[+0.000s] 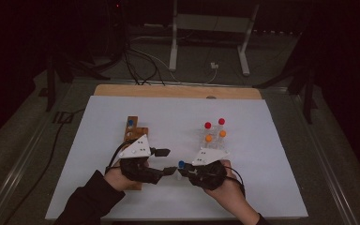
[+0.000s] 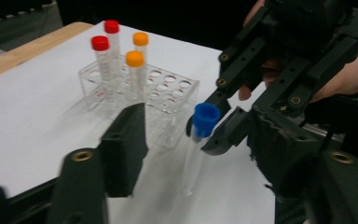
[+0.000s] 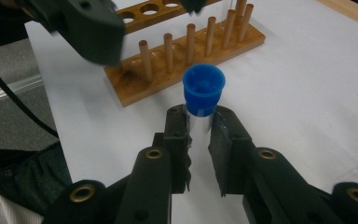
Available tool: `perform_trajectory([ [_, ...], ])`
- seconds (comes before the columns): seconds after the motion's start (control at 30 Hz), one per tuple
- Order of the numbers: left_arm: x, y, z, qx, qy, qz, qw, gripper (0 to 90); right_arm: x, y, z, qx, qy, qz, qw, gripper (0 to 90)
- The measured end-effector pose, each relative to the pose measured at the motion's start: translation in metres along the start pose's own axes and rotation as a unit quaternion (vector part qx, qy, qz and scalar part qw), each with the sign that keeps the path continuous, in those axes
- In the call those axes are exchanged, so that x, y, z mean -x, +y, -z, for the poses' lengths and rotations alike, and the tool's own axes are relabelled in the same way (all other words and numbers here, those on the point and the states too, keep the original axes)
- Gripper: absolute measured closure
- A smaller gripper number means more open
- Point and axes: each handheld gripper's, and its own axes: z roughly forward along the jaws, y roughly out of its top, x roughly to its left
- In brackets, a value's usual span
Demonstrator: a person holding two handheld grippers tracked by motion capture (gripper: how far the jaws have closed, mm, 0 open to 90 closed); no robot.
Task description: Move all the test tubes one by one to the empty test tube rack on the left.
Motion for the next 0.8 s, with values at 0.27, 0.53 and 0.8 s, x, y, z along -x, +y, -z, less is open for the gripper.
perform_trajectory([
  [0.27,0.005,0.002,-0.015,-0.01,-0.008,-0.016,0.9998,59.2,-0.001,0.0,0.0,0.001,0.003,0.0,1.0,77.3],
  [0.53,0.005,0.004,-0.024,-0.024,-0.006,-0.019,0.9995,72.2,-0.001,0.0,0.0,0.0,0.005,0.001,1.0,77.3],
  [0.8,0.007,0.005,-0.024,-0.028,0.003,-0.034,0.999,77.4,0.0,0.0,0.0,0.002,0.002,-0.002,1.0,77.1],
])
